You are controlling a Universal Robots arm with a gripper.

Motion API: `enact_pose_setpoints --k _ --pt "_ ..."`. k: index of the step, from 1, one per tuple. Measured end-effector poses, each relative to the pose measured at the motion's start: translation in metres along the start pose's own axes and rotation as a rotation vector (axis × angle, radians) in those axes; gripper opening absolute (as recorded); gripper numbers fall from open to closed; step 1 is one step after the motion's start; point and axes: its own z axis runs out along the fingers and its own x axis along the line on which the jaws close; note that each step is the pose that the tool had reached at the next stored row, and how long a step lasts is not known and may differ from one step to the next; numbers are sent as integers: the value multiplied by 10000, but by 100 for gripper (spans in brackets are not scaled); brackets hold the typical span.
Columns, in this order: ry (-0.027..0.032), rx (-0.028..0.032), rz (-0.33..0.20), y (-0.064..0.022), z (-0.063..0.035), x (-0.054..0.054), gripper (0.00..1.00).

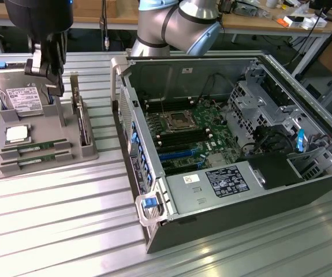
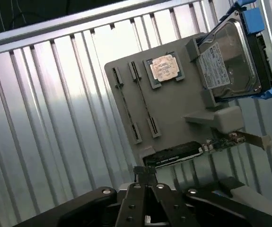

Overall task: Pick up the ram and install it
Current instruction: 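Pick up the ram and move it above insertion slot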

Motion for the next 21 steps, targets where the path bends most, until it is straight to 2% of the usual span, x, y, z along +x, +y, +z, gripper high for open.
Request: enact_pose_setpoints --k 4,6,8,13,14,16,17,18,20,21 --pt "84 -51 -1763 0 1 0 11" --pt "104 -65 -2225 0 1 0 11" --pt "135 -87 -2933 0 1 0 11" --pt "138 -88 -2974 0 1 0 11" --pt "138 -88 -2978 0 1 0 24" --pt "138 -88 -2987 0 1 0 36" --pt "139 -89 -2990 22 9 5 36" --pt "139 -88 -2995 88 30 22 36" --pt "136 -83 -3001 189 98 48 36" --pt "139 -86 -3002 211 138 55 36"
